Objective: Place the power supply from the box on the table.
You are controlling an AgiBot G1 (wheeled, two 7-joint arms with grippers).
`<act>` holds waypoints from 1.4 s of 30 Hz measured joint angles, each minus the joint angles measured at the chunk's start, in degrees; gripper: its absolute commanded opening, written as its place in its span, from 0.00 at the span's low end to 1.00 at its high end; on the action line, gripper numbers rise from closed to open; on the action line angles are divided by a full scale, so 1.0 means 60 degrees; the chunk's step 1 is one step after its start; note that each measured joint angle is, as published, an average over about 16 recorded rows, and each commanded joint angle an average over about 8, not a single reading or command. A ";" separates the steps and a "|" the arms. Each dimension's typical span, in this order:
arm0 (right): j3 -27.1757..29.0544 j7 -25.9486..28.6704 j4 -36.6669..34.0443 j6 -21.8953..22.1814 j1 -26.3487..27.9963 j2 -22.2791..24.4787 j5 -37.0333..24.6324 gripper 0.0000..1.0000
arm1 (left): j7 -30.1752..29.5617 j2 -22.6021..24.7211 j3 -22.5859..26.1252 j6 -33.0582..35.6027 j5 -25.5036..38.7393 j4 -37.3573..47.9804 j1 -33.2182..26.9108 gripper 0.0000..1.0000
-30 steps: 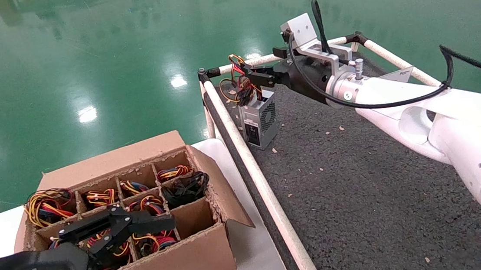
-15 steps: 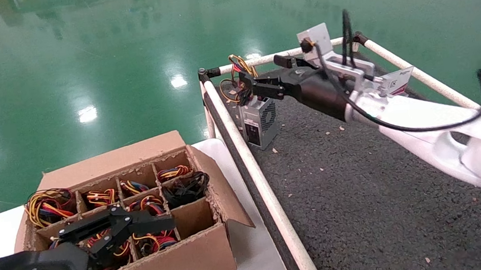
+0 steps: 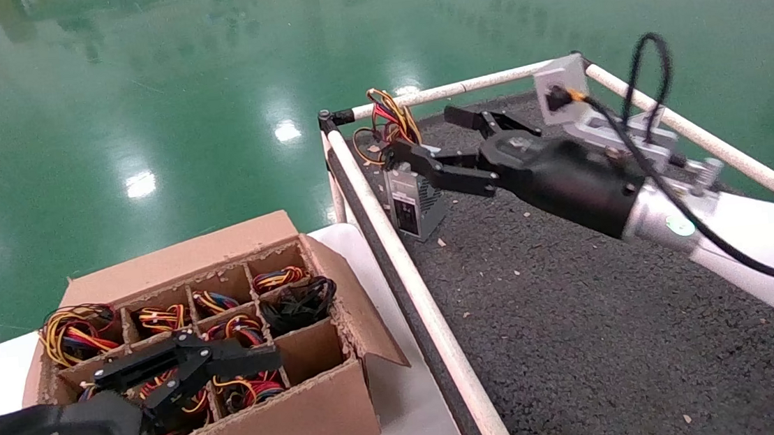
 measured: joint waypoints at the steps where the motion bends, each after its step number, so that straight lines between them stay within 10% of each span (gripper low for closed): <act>1: 0.0080 0.0066 0.0182 -0.0137 -0.0114 0.0119 0.0004 1.00 | 0.0000 0.0000 0.0000 0.0000 0.0000 0.0000 0.0000 1.00; 42: 0.2746 0.2211 0.6204 -0.4662 -0.3870 0.4050 0.0145 1.00 | 0.0007 -0.0006 0.0014 -0.0008 -0.0012 0.0003 -0.0001 1.00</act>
